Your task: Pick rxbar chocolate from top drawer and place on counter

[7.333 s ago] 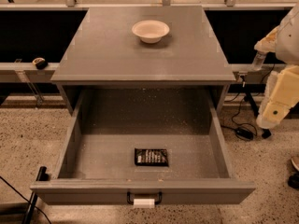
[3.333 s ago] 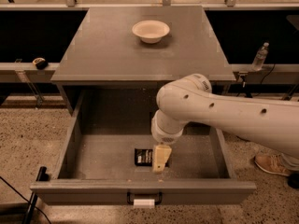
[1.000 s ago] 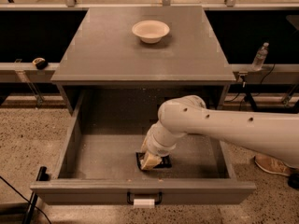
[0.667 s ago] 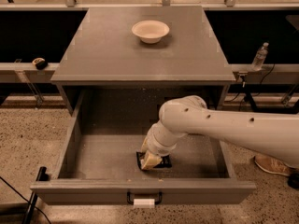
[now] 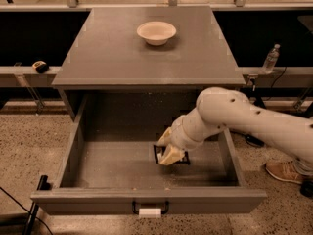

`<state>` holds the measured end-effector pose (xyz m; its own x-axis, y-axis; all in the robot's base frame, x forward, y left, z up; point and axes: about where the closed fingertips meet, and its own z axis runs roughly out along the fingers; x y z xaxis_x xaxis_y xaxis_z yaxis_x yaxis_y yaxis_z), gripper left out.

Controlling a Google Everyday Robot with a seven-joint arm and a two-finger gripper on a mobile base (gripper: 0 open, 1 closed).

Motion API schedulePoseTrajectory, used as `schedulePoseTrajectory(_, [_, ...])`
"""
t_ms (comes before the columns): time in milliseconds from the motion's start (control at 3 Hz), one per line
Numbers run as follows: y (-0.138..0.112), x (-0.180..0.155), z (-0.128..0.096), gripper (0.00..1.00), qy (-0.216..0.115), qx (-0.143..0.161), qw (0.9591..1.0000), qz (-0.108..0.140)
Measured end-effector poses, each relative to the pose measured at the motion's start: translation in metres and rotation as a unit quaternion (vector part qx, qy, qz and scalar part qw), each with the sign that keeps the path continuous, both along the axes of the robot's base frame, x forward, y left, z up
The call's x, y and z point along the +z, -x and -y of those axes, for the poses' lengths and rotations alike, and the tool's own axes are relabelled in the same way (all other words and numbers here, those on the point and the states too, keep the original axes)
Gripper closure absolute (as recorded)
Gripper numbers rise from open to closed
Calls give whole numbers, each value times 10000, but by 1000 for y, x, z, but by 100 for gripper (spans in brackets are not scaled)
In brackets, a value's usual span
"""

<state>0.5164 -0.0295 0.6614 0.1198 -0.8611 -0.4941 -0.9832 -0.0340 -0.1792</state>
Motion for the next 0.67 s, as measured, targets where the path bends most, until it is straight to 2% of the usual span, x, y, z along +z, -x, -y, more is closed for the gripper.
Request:
schedulePoseTrajectory(333, [-18, 70, 35, 100, -206, -8, 9990, 399])
schedulePoseTrajectory(667, [-47, 107, 63, 100, -52, -290, 9988, 401])
